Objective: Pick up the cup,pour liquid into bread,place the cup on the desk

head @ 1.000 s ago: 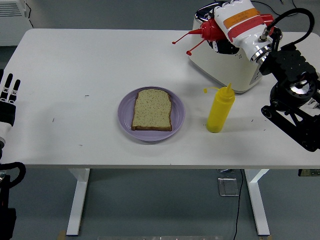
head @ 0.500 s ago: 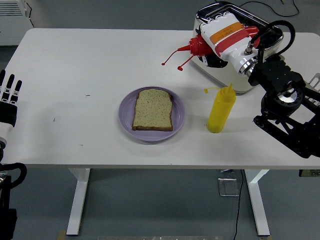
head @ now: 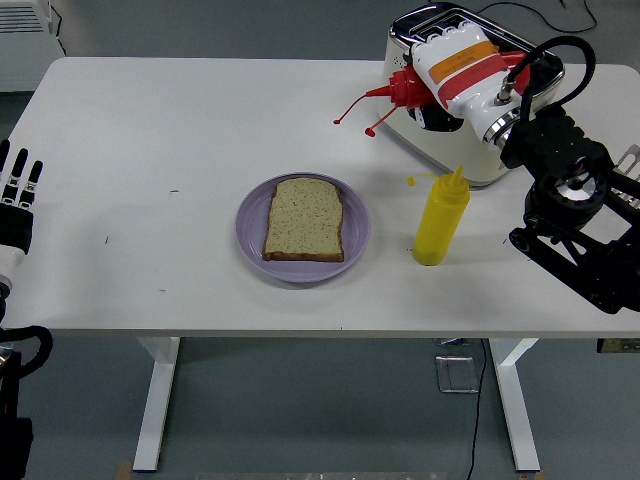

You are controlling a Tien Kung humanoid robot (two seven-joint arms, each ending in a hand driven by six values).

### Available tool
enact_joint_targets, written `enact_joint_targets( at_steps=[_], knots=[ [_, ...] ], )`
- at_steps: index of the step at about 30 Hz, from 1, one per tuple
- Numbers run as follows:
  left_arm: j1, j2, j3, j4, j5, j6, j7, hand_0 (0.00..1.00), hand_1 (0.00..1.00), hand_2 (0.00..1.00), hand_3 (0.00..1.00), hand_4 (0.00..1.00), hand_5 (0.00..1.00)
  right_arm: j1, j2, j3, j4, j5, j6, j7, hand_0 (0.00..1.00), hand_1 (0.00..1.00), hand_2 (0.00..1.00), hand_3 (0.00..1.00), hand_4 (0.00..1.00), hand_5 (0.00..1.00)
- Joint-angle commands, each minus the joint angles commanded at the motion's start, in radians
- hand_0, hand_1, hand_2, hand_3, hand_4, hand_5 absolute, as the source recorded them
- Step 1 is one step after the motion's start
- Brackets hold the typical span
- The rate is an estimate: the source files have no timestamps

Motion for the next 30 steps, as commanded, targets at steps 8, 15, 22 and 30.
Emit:
enact_joint_targets(
  at_steps=[8, 15, 22, 30],
  knots=[
    [0.0, 0.001, -0.005, 0.0, -0.001, 0.001, 0.0, 0.788, 0.736, 0.735, 0.693, 0.547, 0.998, -0.015, -0.014, 0.153, 0.032, 0.0, -0.049, -0.039, 0.113, 0.099, 0.269, 0.377, 0.655, 0.147],
    [-0.002, 0.002, -0.004, 0.0, -0.002, 0.002, -0.001, 0.788, 0.736, 0.735, 0.694, 0.546, 0.998, -0.095, -0.007, 0.29, 0.11, 0.125, -0.218, -0.011, 0.115, 0.103, 0.268, 0.375, 0.654, 0.143],
    [-0.002, 0.0, -0.004, 0.0, -0.004, 0.003, -0.001, 0.788, 0.736, 0.735, 0.694, 0.545, 0.998, -0.232, 0.011, 0.475, 0.175, 0.406, -0.299, 0.192, 0.114, 0.108, 0.268, 0.375, 0.656, 0.141],
    [-0.005, 0.0, -0.003, 0.0, -0.004, 0.004, 0.0, 0.788, 0.736, 0.735, 0.694, 0.545, 0.998, -0.363, 0.021, 0.67, 0.177, 0.744, -0.177, 0.481, 0.113, 0.105, 0.263, 0.375, 0.654, 0.139]
  ],
)
